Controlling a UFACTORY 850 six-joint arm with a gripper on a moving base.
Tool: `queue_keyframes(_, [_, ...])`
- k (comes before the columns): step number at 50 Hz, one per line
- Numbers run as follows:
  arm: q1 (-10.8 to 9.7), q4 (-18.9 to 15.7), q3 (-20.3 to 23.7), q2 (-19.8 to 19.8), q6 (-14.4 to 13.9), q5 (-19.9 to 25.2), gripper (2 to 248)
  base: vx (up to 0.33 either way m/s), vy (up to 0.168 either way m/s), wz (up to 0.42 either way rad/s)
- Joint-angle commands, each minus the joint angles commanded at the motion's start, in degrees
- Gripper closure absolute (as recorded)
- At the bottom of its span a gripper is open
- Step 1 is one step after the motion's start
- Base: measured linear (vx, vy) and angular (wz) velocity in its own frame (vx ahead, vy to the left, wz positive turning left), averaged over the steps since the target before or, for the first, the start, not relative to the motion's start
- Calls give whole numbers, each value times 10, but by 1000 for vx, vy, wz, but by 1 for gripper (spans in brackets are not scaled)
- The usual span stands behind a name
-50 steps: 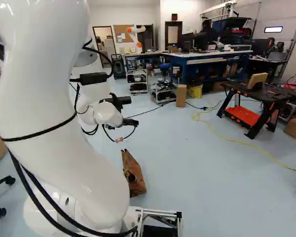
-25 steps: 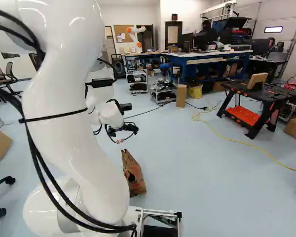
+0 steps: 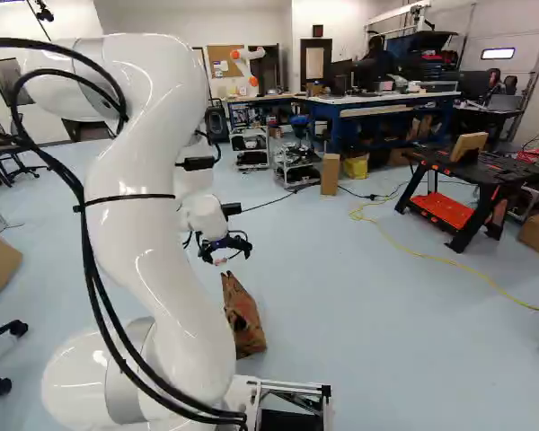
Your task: Pick up the grocery bag from the ground
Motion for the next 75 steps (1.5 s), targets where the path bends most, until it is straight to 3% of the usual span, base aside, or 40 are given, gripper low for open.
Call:
queue_keyframes(27, [5,0,-116,-141,0,-33,3,0,0,0])
queue_keyframes(56, [8,0,-240,-278,0,-37,3,0,0,0])
queue_keyframes(75, [12,0,-317,-361,0,-68,3,0,0,0])
